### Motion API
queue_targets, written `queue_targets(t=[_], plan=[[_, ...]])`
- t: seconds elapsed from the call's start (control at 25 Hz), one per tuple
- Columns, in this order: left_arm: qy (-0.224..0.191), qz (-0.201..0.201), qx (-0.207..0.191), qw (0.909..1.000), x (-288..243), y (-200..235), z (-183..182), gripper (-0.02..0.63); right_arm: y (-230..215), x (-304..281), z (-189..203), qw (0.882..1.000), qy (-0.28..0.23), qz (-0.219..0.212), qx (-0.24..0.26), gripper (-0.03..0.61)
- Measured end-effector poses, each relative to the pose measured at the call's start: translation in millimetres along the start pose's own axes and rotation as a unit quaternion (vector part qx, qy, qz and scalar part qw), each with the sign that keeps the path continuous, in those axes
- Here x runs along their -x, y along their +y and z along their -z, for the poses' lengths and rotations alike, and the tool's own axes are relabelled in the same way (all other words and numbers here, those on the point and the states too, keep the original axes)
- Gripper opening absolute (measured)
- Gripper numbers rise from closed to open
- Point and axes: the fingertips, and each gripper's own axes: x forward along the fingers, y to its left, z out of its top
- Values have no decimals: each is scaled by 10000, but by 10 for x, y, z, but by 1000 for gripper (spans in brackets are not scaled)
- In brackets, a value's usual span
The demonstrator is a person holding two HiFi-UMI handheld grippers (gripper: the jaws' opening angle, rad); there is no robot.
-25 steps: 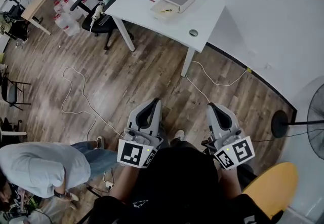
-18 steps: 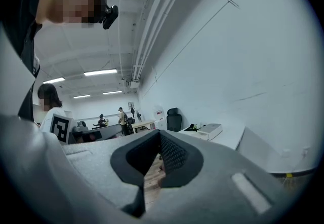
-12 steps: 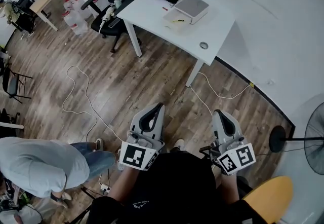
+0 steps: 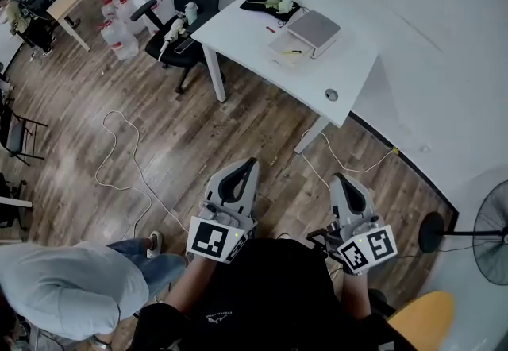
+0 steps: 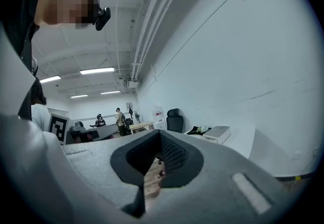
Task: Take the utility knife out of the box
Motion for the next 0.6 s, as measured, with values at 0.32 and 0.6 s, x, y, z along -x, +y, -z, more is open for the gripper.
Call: queue_targets(t=[0.32, 0.6], plan=[[1, 39, 55, 10000, -145, 536, -49, 5, 75, -615, 11, 9999, -26, 87, -102, 3], [94, -26, 123, 9999, -116, 943, 24, 5, 276, -1027, 72, 10000, 31, -32, 59, 3]])
